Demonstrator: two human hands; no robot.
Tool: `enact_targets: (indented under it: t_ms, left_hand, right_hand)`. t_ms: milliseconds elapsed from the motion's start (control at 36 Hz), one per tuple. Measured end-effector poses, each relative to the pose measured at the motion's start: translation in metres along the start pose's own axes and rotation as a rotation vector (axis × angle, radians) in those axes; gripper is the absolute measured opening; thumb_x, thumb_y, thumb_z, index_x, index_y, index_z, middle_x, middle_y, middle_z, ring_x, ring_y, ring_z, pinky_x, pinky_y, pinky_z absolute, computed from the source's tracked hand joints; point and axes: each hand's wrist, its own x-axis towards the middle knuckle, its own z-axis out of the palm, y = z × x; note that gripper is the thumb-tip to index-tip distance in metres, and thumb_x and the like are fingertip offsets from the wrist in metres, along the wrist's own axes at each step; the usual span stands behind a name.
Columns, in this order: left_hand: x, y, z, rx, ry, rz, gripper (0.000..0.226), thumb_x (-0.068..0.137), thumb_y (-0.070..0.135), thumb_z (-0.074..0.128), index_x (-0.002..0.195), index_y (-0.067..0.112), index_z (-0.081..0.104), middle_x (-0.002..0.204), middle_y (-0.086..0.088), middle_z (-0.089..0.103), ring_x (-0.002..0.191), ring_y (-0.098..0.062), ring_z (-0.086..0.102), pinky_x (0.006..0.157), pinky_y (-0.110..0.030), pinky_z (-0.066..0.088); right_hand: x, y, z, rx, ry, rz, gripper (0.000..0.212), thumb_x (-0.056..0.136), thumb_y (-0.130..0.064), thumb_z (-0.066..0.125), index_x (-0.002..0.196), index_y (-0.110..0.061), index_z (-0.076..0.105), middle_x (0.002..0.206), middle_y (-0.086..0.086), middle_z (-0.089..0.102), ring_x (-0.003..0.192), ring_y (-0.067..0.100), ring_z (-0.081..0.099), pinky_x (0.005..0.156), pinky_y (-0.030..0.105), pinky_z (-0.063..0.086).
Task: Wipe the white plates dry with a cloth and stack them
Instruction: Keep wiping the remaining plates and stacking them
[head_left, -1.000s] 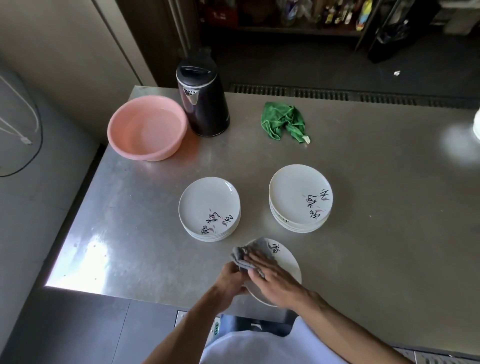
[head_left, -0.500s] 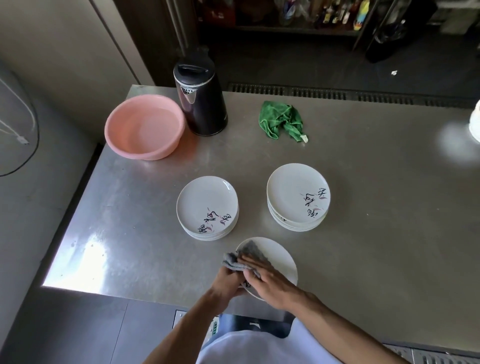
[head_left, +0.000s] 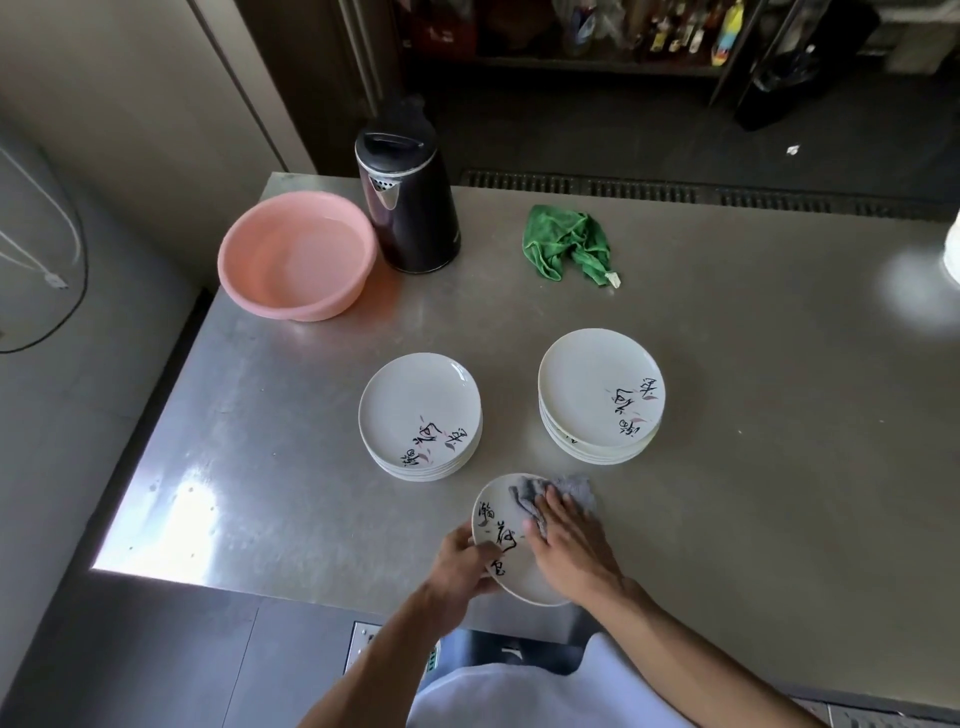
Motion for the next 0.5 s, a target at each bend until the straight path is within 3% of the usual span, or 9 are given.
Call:
enact_targets:
  t_ms: [56,111,167,278,389,500]
  left_hand:
    - [0.001,-0.003,0.000,-0.042,0.012,-0.006,0.044,0.075,0.005,0.059,0.118,0.014,0.063,0.101,-0.011,0.077,0.087,-0.024,0.073,0.067,-0.034,0.060]
    - [0.001,-0.002,0.001,-0.042,0.035,-0.017,0.049,0.066,0.013,0.060,0.115,0.016,0.056,0.101,-0.012,0.072,0.091,-0.028,0.070,0.068,-0.036,0.059]
    - [0.001,0.000,0.001,0.010,0.048,-0.004,0.038,0.076,0.019,0.065,0.111,0.014,0.052,0.101,-0.013,0.069,0.095,-0.029,0.069,0.072,-0.040,0.060]
    - [0.003,0.005,0.000,0.112,0.047,0.035,0.027,0.094,0.015,0.064,0.120,0.007,0.063,0.114,-0.017,0.073,0.107,-0.033,0.071,0.093,-0.050,0.060]
    - [0.002,0.006,0.000,0.063,0.067,0.037,0.030,0.095,-0.004,0.061,0.124,-0.001,0.056,0.117,-0.025,0.070,0.102,-0.041,0.071,0.088,-0.052,0.061]
    - [0.001,0.007,-0.004,0.041,0.054,0.018,0.035,0.092,-0.013,0.056,0.124,0.000,0.047,0.117,-0.026,0.065,0.097,-0.035,0.069,0.077,-0.044,0.062]
  right_hand:
    - [-0.003,-0.003,-0.003,0.023,0.014,-0.050,0.057,0.107,-0.045,0.023,0.160,-0.023,0.016,0.167,-0.004,0.009,0.153,0.007,0.004,0.123,0.028,-0.003]
    - [-0.011,-0.008,-0.006,0.195,0.000,-0.232,0.050,0.109,-0.039,0.026,0.157,-0.034,0.012,0.163,-0.016,0.005,0.143,-0.015,-0.005,0.115,0.008,-0.008]
    - [-0.021,-0.015,-0.011,0.393,-0.043,-0.343,0.048,0.109,-0.036,0.031,0.152,-0.043,0.012,0.154,-0.033,0.002,0.132,-0.031,-0.006,0.105,-0.004,-0.004]
    - [-0.025,-0.025,-0.008,0.517,-0.111,-0.347,0.045,0.108,-0.038,0.034,0.153,-0.039,0.032,0.156,-0.030,0.022,0.142,-0.018,0.013,0.113,0.005,0.007]
    - [-0.012,-0.015,0.006,0.281,-0.068,-0.317,0.050,0.108,-0.040,0.031,0.156,-0.029,0.028,0.163,-0.015,0.017,0.152,0.003,0.009,0.122,0.024,-0.001]
    - [0.004,0.002,0.005,0.057,0.022,-0.044,0.057,0.108,-0.042,0.023,0.159,-0.016,0.019,0.167,0.003,0.010,0.154,0.017,0.007,0.125,0.032,-0.003]
